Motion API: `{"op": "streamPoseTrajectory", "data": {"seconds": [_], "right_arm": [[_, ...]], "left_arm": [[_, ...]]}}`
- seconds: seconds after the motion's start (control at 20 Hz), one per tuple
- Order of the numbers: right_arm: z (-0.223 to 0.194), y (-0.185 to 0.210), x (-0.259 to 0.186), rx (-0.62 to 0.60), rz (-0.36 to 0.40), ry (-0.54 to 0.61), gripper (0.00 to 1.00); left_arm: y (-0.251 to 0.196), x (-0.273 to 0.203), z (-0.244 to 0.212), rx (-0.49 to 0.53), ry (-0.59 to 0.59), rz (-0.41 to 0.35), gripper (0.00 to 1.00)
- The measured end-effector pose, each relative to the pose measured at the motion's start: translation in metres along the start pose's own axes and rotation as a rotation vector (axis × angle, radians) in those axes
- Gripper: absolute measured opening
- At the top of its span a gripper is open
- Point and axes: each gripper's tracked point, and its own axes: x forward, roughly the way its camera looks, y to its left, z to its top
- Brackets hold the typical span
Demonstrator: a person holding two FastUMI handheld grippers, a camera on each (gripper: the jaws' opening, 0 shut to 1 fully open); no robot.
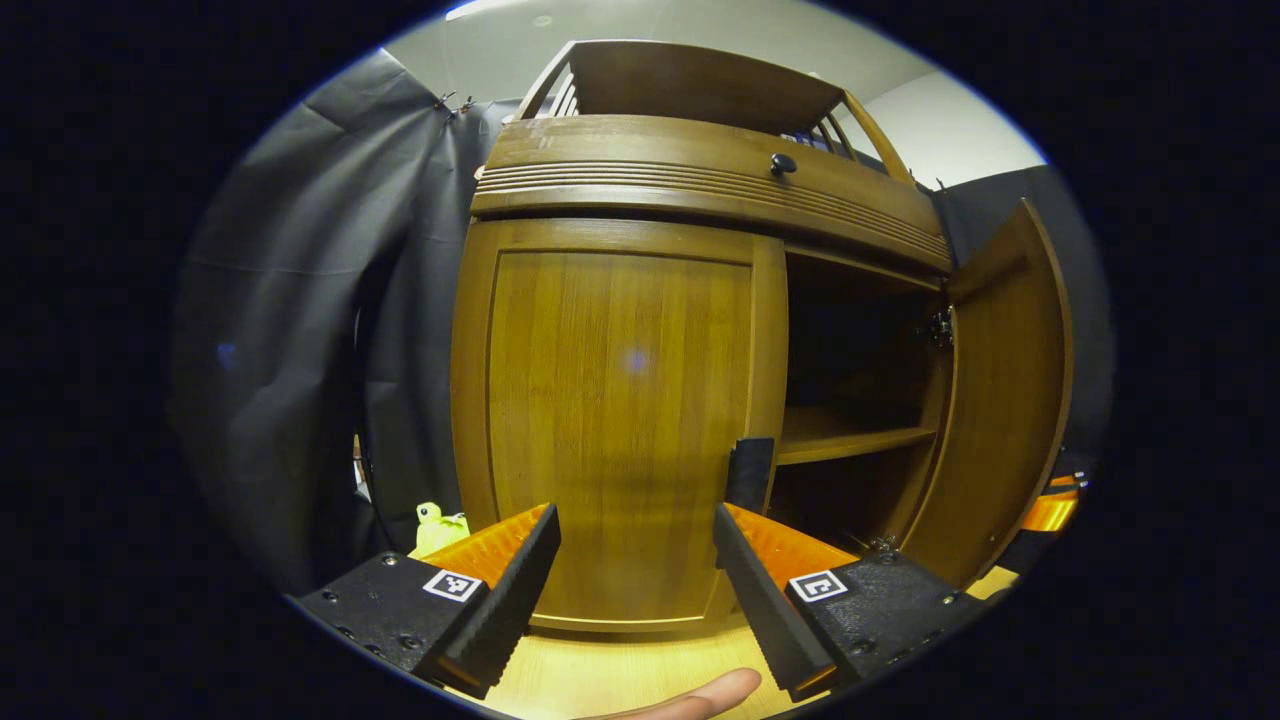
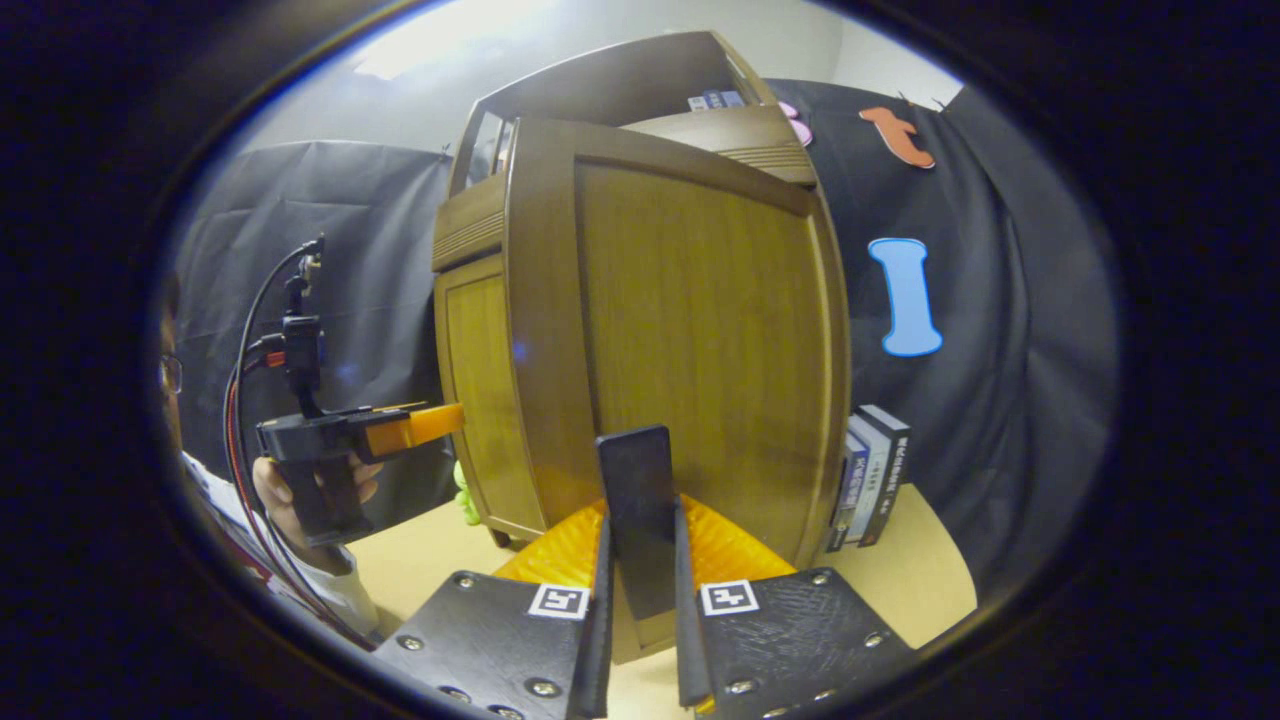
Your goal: Open the right door of the double-door shoe cabinet with the right hand, and open the left door with the left hand.
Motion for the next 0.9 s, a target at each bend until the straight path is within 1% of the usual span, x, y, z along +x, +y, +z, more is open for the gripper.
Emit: {"op": "streamPoseTrajectory", "data": {"seconds": [0.05,0.1,0.15,0.2,0.25,0.3,0.35,0.4,0.45,0.5,0.55,0.6,0.65,0.7,0.75,0.8,0.85,0.9], "right_arm": [[0.001,-0.005,-0.005,0.006,-0.012,-0.004,0.27],[0.001,-0.011,-0.010,0.011,-0.023,-0.010,0.26],[0.001,-0.016,-0.015,0.018,-0.036,-0.014,0.26],[0.001,-0.021,-0.019,0.026,-0.049,-0.017,0.29],[0.001,-0.026,-0.023,0.032,-0.063,-0.020,0.29],[0.002,-0.032,-0.027,0.041,-0.081,-0.027,0.26],[0.004,-0.038,-0.030,0.055,-0.103,-0.037,0.29],[0.004,-0.046,-0.032,0.071,-0.133,-0.041,0.26],[0.005,-0.055,-0.035,0.082,-0.162,-0.048,0.26],[0.006,-0.067,-0.038,0.082,-0.205,-0.055,0.26],[0.005,-0.084,-0.036,0.074,-0.262,-0.056,0.27],[0.004,-0.097,-0.044,0.077,-0.297,-0.059,0.30],[0.006,-0.105,-0.050,0.092,-0.317,-0.067,0.33],[0.007,-0.111,-0.056,0.107,-0.337,-0.075,0.27],[0.007,-0.121,-0.063,0.110,-0.364,-0.081,0.36],[0.006,-0.130,-0.066,0.111,-0.385,-0.085,0.36],[0.006,-0.139,-0.071,0.102,-0.409,-0.090,0.39],[0.003,-0.144,-0.073,0.098,-0.417,-0.085,0.32]], "left_arm": [[-0.001,-0.001,0.001,0.005,-0.009,0.001,0.96],[-0.003,-0.002,0.002,0.011,-0.018,-0.001,0.96],[-0.004,-0.003,0.002,0.016,-0.022,-0.003,0.92],[-0.007,-0.005,0.002,0.020,-0.026,-0.010,0.96],[-0.011,-0.005,0.002,0.026,-0.027,-0.019,0.92],[-0.016,-0.005,0.001,0.035,-0.028,-0.028,0.96],[-0.019,-0.004,0.000,0.044,-0.029,-0.036,0.96],[-0.024,-0.005,-0.002,0.054,-0.026,-0.043,0.96],[-0.028,-0.005,-0.003,0.061,-0.025,-0.049,0.92],[-0.031,-0.005,-0.004,0.068,-0.021,-0.055,0.96],[-0.034,-0.005,-0.006,0.074,-0.016,-0.060,0.92],[-0.035,-0.005,-0.008,0.076,-0.016,-0.062,0.92],[-0.036,-0.005,-0.009,0.078,-0.014,-0.061,0.92],[-0.036,-0.004,-0.011,0.080,-0.011,-0.059,0.92],[-0.037,-0.002,-0.012,0.080,-0.011,-0.058,0.92],[-0.038,-0.001,-0.014,0.080,-0.007,-0.056,0.92],[-0.038,0.001,-0.016,0.080,-0.004,-0.055,0.92],[-0.039,0.002,-0.019,0.080,0.001,-0.055,0.92]]}}
